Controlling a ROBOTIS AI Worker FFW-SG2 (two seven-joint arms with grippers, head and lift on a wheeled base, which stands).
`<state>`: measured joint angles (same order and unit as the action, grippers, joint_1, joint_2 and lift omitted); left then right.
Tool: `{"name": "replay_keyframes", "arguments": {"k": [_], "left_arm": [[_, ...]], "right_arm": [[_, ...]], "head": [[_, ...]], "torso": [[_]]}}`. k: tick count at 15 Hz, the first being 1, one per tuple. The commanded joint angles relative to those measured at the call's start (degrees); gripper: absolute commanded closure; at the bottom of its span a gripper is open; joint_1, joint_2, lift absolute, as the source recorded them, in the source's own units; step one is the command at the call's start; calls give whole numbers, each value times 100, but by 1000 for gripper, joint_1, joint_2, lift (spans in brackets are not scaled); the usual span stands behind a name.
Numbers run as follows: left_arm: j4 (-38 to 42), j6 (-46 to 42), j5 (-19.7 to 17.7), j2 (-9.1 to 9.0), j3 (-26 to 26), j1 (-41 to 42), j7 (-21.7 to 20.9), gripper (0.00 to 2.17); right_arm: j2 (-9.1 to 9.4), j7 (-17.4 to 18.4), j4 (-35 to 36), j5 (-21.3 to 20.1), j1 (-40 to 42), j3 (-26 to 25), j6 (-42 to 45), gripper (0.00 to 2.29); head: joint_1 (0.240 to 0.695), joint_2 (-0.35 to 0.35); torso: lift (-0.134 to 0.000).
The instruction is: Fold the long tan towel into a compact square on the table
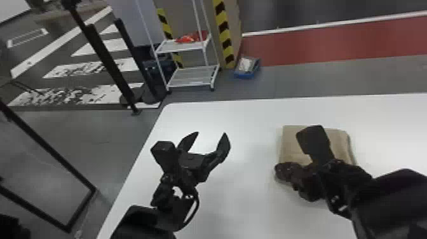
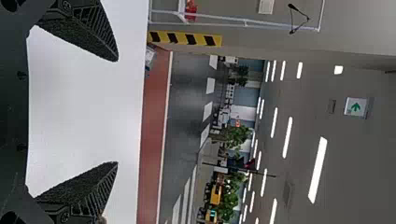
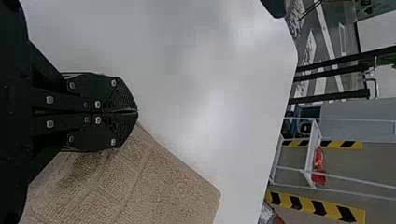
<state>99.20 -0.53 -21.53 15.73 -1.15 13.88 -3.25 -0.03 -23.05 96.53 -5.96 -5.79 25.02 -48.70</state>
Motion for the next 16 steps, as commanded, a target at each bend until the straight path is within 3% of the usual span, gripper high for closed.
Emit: {"name": "replay_keyframes", "arguments": {"k": [1, 4, 7, 9, 11, 13, 16], "left_arm": [[-23, -4, 0, 0, -26, -26, 0, 90], [-32, -21, -9, 0, -26, -34, 0, 90], [-67, -57, -9, 0, -26, -52, -9, 90], [-146, -92, -44, 9, -26, -96, -9, 90], [-243, -92, -71, 9, -61, -158, -27, 90], [-304, -127, -71, 9, -140, -219, -27, 90], [-313, -127, -62, 0, -175, -237, -27, 90]], "right_arm": [[8, -68, 428, 192, 263, -226, 408, 2037], [8, -385, 1113, 569, 623, -551, 92, 2037], [8, -543, 2098, 605, 1186, -744, -629, 2037], [-252, -605, 2871, 631, 1810, -1052, -1191, 2037], [-296, -824, 3443, 657, 2320, -1553, -1560, 2037], [-296, -877, 3601, 649, 2487, -1931, -1683, 2037], [-287, -877, 3293, 631, 2135, -2071, -1718, 2037]], "head": [[695, 337], [695, 335], [695, 342], [695, 342], [695, 322], [695, 296], [695, 229]], "torso": [[-125], [-125], [-125], [-125], [-125], [-125], [-125]]}}
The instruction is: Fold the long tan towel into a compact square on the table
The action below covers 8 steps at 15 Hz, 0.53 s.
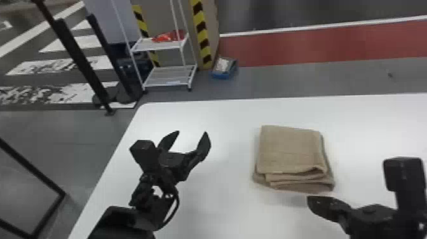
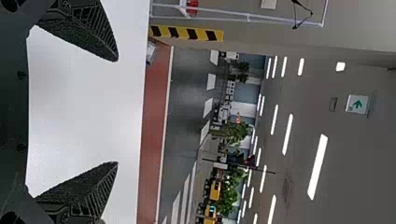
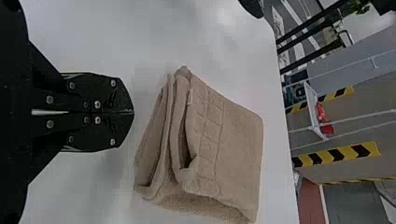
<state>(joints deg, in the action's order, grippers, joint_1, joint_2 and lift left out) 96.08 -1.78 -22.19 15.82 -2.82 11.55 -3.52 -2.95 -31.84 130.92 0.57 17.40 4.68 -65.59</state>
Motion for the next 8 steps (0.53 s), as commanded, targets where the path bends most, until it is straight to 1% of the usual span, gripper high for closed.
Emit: {"name": "replay_keyframes", "arguments": {"k": [1, 4, 8], "left_arm": [[16, -1, 4, 0, 1, 14, 0, 90], [16, -1, -5, 0, 45, 49, 9, 90], [16, -1, 4, -9, 54, 49, 9, 90]], "right_arm": [[5, 20, -330, -65, -395, -38, -205, 2037], [57, 178, -840, -101, -923, 6, -504, 2037], [75, 398, -1350, -144, -1345, 94, -486, 2037]], "head": [[695, 218], [695, 202], [695, 197]], "torso": [[-125], [-125], [-125]]}}
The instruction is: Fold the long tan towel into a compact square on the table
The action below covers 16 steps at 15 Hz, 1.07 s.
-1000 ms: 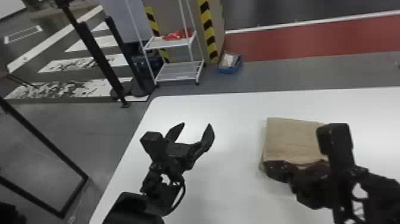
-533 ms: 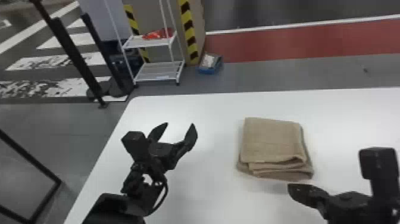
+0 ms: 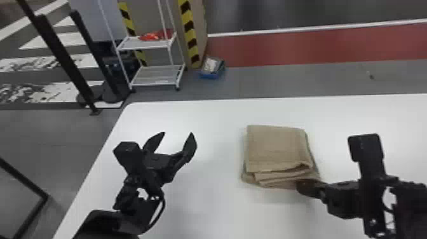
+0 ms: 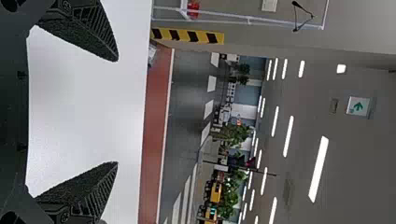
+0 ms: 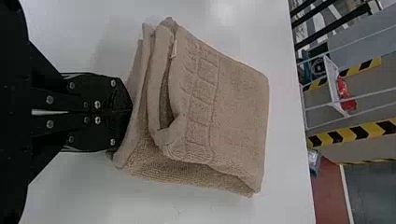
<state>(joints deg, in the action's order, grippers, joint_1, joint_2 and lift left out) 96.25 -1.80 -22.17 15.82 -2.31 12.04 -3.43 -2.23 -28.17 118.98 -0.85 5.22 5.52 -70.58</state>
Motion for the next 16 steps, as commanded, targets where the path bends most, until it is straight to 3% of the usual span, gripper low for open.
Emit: {"name": "replay_keyframes", "arguments": {"k": [1, 5, 8, 11, 16], "left_arm": [[-1, 0, 2, -8, 3, 0, 0, 90], [-1, -18, 2, -8, 21, 0, 0, 90], [-36, 0, 11, -17, -32, -35, -9, 90], [-36, 0, 11, -17, -50, -44, -9, 90], [-10, 0, 11, 9, -15, -8, 0, 90]], "right_arm": [[3, 31, -183, 15, -171, 10, 13, 2037], [-23, -197, 591, 200, 330, -60, -92, 2037], [12, -83, 1013, 393, 409, -104, 382, 2037], [38, 181, 266, 613, -92, -157, 1033, 2037], [64, 497, -613, 402, -399, -78, 1015, 2037]], "head": [[695, 196], [695, 193], [695, 211], [695, 205], [695, 186]], "torso": [[-125], [-125], [-125], [-125], [-125]]}}
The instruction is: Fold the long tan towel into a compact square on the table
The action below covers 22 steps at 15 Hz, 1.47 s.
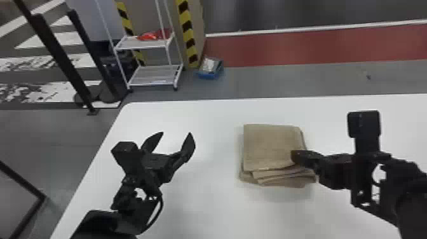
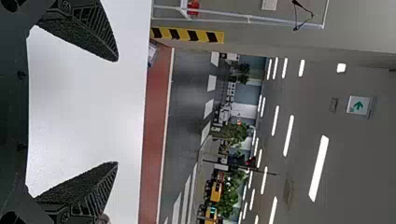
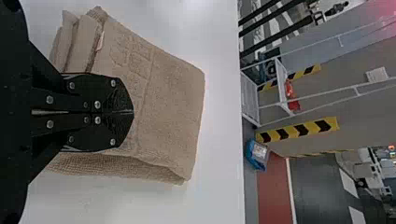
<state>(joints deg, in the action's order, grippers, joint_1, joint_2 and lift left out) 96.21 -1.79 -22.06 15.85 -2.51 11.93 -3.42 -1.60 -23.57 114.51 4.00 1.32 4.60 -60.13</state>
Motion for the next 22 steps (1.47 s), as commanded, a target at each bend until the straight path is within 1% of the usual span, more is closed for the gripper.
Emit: {"name": "replay_keyframes", "arguments": {"k": [1, 2, 4, 7, 8, 10, 14, 17, 21, 22], "left_arm": [[-6, 0, 0, 6, -12, -16, 0, 90], [-15, 0, 0, 6, -21, -24, 0, 90], [-15, 0, 9, 6, -39, -42, 0, 90], [-6, 17, 9, 6, -48, -51, 0, 90], [-6, 17, 9, 6, -48, -51, 0, 90], [3, 17, 9, 6, -65, -51, 0, 90], [29, 17, 17, 6, -30, -24, 0, 90], [38, 17, 17, -3, -30, -16, 0, 90], [47, 17, 17, -3, -30, -16, -9, 90], [64, 0, 9, -3, -12, -7, -9, 90]], "right_arm": [[1, 72, -209, -171, -9, 24, -100, 2037], [1, 168, -245, -241, -9, 41, -206, 2037], [-7, 168, -245, -189, 8, 59, -136, 2037], [10, 195, -165, 189, 114, -38, 1095, 2037], [63, 212, -174, 268, 70, -73, 1411, 2037], [89, 300, -543, 277, -211, -64, 1570, 2037], [116, 406, -1721, 136, -756, -29, 1622, 2037], [116, 467, -2161, -13, -914, 24, 1587, 2037], [89, 485, -2046, -4, -870, -3, 1359, 2037], [107, 520, -1589, 75, -668, -11, 1552, 2007]], "head": [[695, 185], [695, 183], [695, 175], [695, 171], [695, 172], [695, 172], [695, 164], [695, 161], [695, 156], [695, 155]], "torso": [[-125], [-125], [-125], [-125], [-125], [-125], [-125], [-125], [-125], [-125]]}}
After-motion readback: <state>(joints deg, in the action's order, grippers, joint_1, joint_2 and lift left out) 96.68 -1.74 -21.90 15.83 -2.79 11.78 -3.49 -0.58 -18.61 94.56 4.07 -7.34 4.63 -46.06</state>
